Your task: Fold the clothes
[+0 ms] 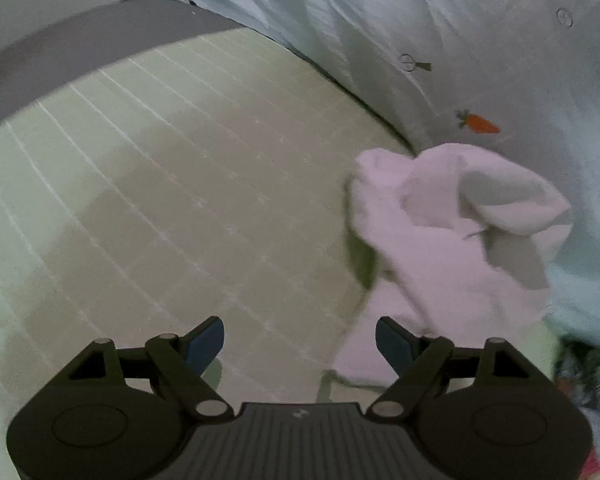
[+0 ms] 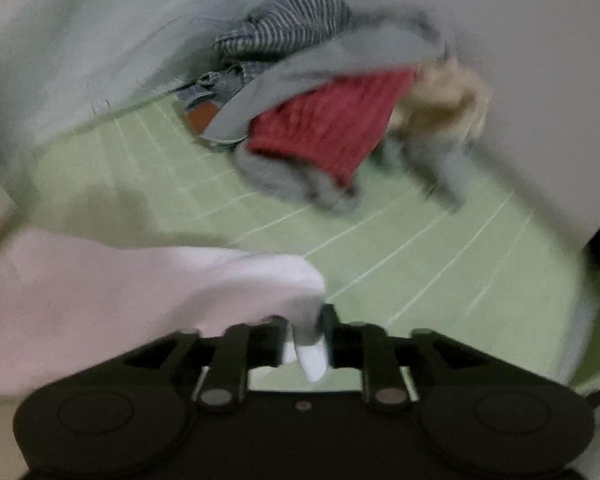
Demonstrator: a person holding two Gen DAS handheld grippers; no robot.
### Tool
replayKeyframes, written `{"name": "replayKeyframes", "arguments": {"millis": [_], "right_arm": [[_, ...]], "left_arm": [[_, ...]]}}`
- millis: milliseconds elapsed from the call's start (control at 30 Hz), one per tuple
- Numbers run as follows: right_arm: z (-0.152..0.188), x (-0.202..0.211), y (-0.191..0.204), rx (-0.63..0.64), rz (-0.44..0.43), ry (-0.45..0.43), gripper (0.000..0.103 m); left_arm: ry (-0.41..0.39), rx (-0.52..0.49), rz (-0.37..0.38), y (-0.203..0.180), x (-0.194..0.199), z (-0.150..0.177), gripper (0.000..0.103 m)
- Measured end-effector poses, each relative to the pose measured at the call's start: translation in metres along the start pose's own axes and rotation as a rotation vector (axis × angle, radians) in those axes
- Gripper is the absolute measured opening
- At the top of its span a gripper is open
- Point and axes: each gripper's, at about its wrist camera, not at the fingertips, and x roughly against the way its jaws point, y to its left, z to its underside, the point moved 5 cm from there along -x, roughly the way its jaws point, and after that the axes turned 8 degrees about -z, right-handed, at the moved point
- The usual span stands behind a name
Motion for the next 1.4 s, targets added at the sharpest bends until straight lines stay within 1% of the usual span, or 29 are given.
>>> {"name": "replayKeyframes", "arguments": {"millis": [33,100,167,233,267,300,333,433,500,567,600,667,700,800,833,867,900,967,1000,1067,1100,1133,1167,1200,1267,1300,1400], "right_arm": [[0.003,-0.004,0.000,-0.072,-0.048,0.020,0.040],[0.004,-0.016,0.000,-0.250,-0.149,0.076,0.049],[0.012,-0.021,0.003,-0.415,-0.270,0.126,0.051],[0.022,-0.021,0.010,-0.565,-0.397,0.165,0.054],[0.026,-0.024,0.013,-0.635,-0.450,0.183,0.056],[0.031,-0.028,0.015,-0.693,-0.474,0.197,0.059],[0.035,-0.031,0.017,-0.740,-0.483,0.208,0.060],[0.046,-0.039,0.016,-0.822,-0.430,0.222,0.061],[0.046,-0.040,0.012,-0.876,-0.428,0.186,0.061],[0.041,-0.038,0.008,-0.928,-0.432,0.129,0.061],[0.037,-0.037,0.007,-0.944,-0.434,0.099,0.061],[0.030,-0.036,0.005,-0.942,-0.425,0.051,0.059],[0.026,-0.037,0.005,-0.930,-0.414,0.040,0.056],[0.016,-0.042,0.012,-0.894,-0.371,0.030,0.052],[0.013,-0.045,0.013,-0.883,-0.356,0.028,0.052],[0.011,-0.049,0.014,-0.872,-0.342,0.027,0.052],[0.009,-0.052,0.015,-0.860,-0.328,0.026,0.053],[0.009,-0.057,0.018,-0.841,-0.310,0.032,0.054],[0.009,-0.060,0.020,-0.832,-0.302,0.036,0.055],[0.010,-0.065,0.023,-0.814,-0.286,0.044,0.054],[0.010,-0.067,0.024,-0.804,-0.279,0.046,0.051],[0.009,-0.069,0.024,-0.789,-0.274,0.046,0.047],[0.008,-0.069,0.024,-0.768,-0.276,0.044,0.027],[0.006,-0.067,0.023,-0.747,-0.289,0.039,0.015],[-0.001,-0.059,0.023,-0.708,-0.313,0.010,0.010],[-0.008,-0.054,0.025,-0.692,-0.325,-0.008,0.009],[-0.033,-0.034,0.034,-0.627,-0.367,-0.075,0.008]], "left_arm": [[0.000,0.010,0.005,-0.005,-0.002,-0.003,0.084],[0.003,0.033,0.017,-0.013,-0.005,-0.010,0.090],[0.016,0.059,0.041,-0.019,-0.010,-0.017,0.093],[0.048,0.095,0.073,-0.022,-0.018,-0.023,0.093],[0.071,0.123,0.091,-0.022,-0.024,-0.026,0.093],[0.093,0.145,0.103,-0.021,-0.031,-0.030,0.093],[0.114,0.162,0.110,-0.021,-0.038,-0.033,0.093],[0.145,0.172,0.088,-0.020,-0.062,-0.046,0.093],[0.143,0.164,0.083,-0.023,-0.076,-0.060,0.092],[0.149,0.171,0.088,-0.026,-0.092,-0.074,0.091],[0.150,0.174,0.095,-0.028,-0.100,-0.081,0.089],[0.148,0.174,0.116,-0.035,-0.116,-0.098,0.084],[0.142,0.159,0.118,-0.040,-0.125,-0.106,0.078],[0.117,0.097,0.117,-0.055,-0.150,-0.130,0.066],[0.095,0.060,0.131,-0.061,-0.156,-0.137,0.066],[0.052,0.041,0.146,-0.070,-0.163,-0.145,0.066],[0.037,0.008,0.160,-0.079,-0.171,-0.151,0.066],[0.048,-0.084,0.190,-0.097,-0.186,-0.159,0.068],[0.056,-0.108,0.204,-0.103,-0.193,-0.161,0.068],[0.072,-0.132,0.232,-0.114,-0.206,-0.164,0.068],[0.078,-0.127,0.238,-0.116,-0.210,-0.165,0.066],[0.082,-0.114,0.239,-0.118,-0.212,-0.168,0.061],[0.087,-0.088,0.238,-0.117,-0.213,-0.170,0.035],[0.089,-0.062,0.225,-0.116,-0.213,-0.171,0.005],[0.087,-0.015,0.187,-0.112,-0.212,-0.174,0.004],[0.077,-0.007,0.185,-0.113,-0.209,-0.175,0.003],[0.015,-0.022,0.187,-0.123,-0.184,-0.183,0.003]]}}
